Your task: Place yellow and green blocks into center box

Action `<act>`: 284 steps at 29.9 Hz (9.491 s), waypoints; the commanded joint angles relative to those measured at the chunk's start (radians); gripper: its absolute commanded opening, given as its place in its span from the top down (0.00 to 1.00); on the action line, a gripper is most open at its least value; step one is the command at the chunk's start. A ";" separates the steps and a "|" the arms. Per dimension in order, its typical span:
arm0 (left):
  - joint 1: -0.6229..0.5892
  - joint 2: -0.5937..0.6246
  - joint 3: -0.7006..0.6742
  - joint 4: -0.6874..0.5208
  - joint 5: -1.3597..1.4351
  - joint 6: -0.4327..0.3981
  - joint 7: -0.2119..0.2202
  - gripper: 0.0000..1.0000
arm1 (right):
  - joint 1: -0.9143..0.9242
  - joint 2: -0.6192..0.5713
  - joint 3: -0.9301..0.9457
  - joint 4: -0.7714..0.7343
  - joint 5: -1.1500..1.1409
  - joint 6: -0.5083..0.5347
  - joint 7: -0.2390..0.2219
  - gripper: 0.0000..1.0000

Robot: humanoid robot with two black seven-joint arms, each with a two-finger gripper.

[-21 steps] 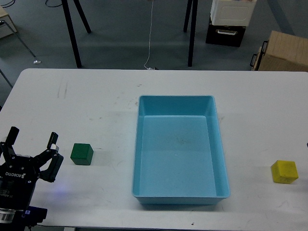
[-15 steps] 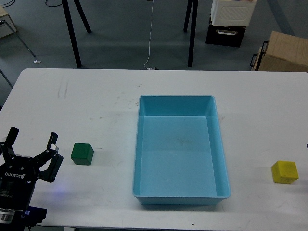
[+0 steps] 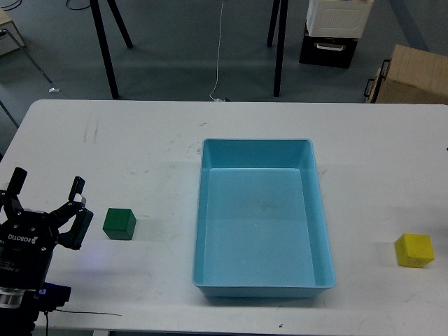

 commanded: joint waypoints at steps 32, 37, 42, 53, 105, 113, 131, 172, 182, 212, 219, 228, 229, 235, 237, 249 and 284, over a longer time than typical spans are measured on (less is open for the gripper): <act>-0.061 0.000 0.128 0.064 0.045 0.000 0.000 0.00 | 1.251 -0.033 -1.541 0.005 -1.067 0.184 -0.385 0.00; -0.058 0.000 0.130 0.079 0.045 0.000 0.000 0.00 | 1.251 0.002 -1.559 -0.004 -1.072 0.183 -0.400 0.00; -0.050 0.000 0.130 0.082 0.044 0.000 0.000 0.00 | 1.251 0.016 -1.575 -0.021 -1.073 0.180 -0.414 0.00; -0.045 0.000 0.130 0.081 0.039 0.000 0.000 0.00 | 1.267 0.015 -1.647 -0.024 -1.072 0.180 -0.414 0.83; -0.042 0.000 0.148 0.081 0.050 0.000 0.000 0.00 | 1.831 1.042 -1.952 -0.227 -0.682 0.016 -0.415 0.00; -0.044 0.000 0.150 0.082 0.050 0.000 0.000 0.00 | 1.903 0.972 -1.940 -0.259 -0.674 0.017 -0.414 0.00; -0.061 0.000 0.151 0.087 0.050 0.000 0.000 0.00 | 1.375 0.665 -0.723 -0.845 -0.302 0.137 -0.395 0.00; -0.051 0.000 0.108 0.070 0.081 0.000 -0.011 0.00 | -0.378 1.007 0.611 0.062 0.117 0.263 -0.400 0.00; -0.123 0.021 -0.055 0.090 0.075 0.000 -0.041 0.00 | -0.450 0.975 0.630 0.106 0.117 0.200 -0.403 0.00; -1.466 0.927 0.977 0.338 0.285 0.000 -0.024 0.00 | -0.474 0.967 0.605 0.106 0.125 0.204 -0.394 0.00; -1.869 0.832 1.452 0.337 0.461 0.000 -0.011 0.00 | -0.464 0.973 0.582 0.105 0.122 0.203 -0.395 0.00; -2.049 0.681 1.952 0.277 0.769 0.000 -0.012 0.00 | -0.435 0.975 0.530 0.100 0.117 0.201 -0.394 0.00; -2.049 0.686 1.995 0.247 0.832 0.000 -0.012 0.00 | -0.433 0.976 0.527 0.100 0.117 0.201 -0.394 0.00; -2.000 0.774 2.115 0.167 1.075 0.000 -0.037 0.01 | -0.431 0.975 0.525 0.099 0.117 0.203 -0.394 0.00; -1.952 0.785 2.113 0.160 1.095 0.000 -0.037 0.01 | -0.431 0.975 0.525 0.094 0.117 0.204 -0.394 0.00; -1.768 0.770 1.989 0.269 1.136 0.000 -0.038 0.01 | -0.433 0.975 0.524 0.094 0.117 0.207 -0.395 0.00; -1.798 0.675 1.685 0.351 1.236 0.000 0.020 1.00 | -0.435 0.973 0.525 0.090 0.106 0.212 -0.395 0.00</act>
